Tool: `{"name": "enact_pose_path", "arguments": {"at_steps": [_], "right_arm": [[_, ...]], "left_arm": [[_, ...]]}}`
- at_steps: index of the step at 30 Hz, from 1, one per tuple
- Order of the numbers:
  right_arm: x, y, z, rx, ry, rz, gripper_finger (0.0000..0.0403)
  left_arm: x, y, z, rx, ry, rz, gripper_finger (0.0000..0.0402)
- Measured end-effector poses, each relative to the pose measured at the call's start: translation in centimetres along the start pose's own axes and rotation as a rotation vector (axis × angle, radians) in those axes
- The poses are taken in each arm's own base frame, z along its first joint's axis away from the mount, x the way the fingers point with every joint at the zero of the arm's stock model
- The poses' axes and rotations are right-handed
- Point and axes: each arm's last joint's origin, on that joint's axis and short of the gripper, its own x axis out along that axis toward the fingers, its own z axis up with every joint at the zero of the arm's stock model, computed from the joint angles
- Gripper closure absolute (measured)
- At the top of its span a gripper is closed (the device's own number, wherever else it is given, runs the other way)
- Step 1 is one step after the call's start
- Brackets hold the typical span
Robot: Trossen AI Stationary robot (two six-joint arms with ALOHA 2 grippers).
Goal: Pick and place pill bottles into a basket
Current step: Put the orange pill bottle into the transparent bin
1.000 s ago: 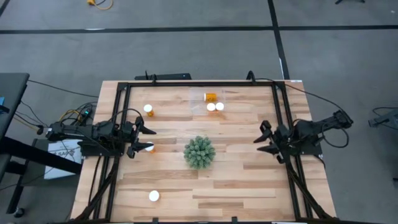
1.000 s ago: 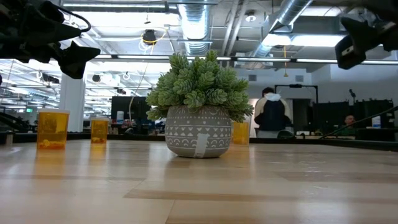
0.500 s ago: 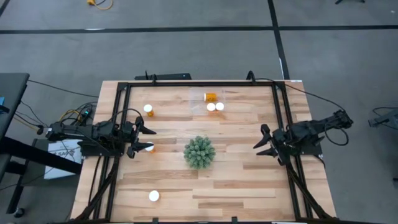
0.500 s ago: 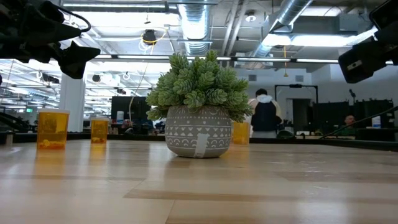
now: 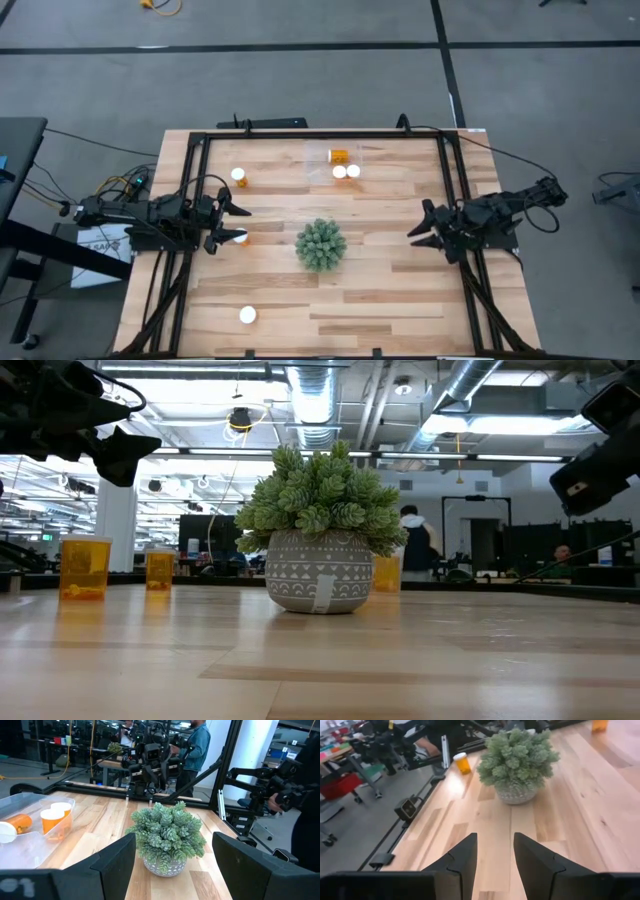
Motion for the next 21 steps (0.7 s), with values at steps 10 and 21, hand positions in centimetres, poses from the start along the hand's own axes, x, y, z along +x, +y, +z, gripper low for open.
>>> {"name": "enact_pose_path", "arguments": {"at_steps": [10, 21], "right_arm": [[0.03, -0.03, -0.02, 0.01, 0.0, -0.011, 0.028], [0.04, -0.03, -0.01, 0.022, -0.001, -0.011, 0.028]], "left_arm": [[0.0, 0.0, 0.0, 0.0, 0.0, 0.0, 0.0148], [0.0, 0.0, 0.01, 0.0, 0.0, 0.0, 0.0148]]}}
